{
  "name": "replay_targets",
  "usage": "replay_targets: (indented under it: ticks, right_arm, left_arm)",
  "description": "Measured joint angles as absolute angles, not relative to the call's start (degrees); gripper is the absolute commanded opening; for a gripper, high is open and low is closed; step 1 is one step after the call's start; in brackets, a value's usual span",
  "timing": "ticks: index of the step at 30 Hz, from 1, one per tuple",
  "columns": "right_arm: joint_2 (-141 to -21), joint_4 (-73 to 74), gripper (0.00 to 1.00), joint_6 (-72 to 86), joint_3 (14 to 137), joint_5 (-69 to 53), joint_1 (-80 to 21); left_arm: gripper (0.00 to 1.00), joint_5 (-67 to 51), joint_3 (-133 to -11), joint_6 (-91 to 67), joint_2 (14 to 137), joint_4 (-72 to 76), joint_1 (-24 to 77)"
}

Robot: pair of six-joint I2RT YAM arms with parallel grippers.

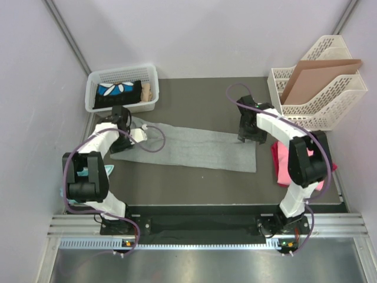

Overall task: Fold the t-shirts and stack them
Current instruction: Fold the tshirt

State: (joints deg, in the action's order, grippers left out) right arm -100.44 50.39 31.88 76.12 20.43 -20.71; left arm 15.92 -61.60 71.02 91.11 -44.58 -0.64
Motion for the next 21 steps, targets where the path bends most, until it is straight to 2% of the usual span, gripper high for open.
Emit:
replay_targets:
  ticks: [5,12,15,21]
  right_arm:
    - [-106.52,49.01,0.63,30.41,76.69,19.35,-20.69]
    - [-108.62,48.58,0.58,29.47,76.79,19.55,-20.08]
    - [-109.10,47.75,0.51,29.06,77.56,19.66,-19.57]
    - [-110.54,46.15,0.29,28.12,78.81,19.64,-18.98]
  left_arm:
    - [0.54,11.70,-67.55,67.44,90.91,-47.24,0.58]
    - [0.52,7.22,-70.50,61.32,94.56,-48.01,6.31]
    - [0.51,6.98,-69.78,59.90,97.21,-47.59,7.66]
    - [0.50,7.81,-65.67,59.00,98.50,-46.61,7.75]
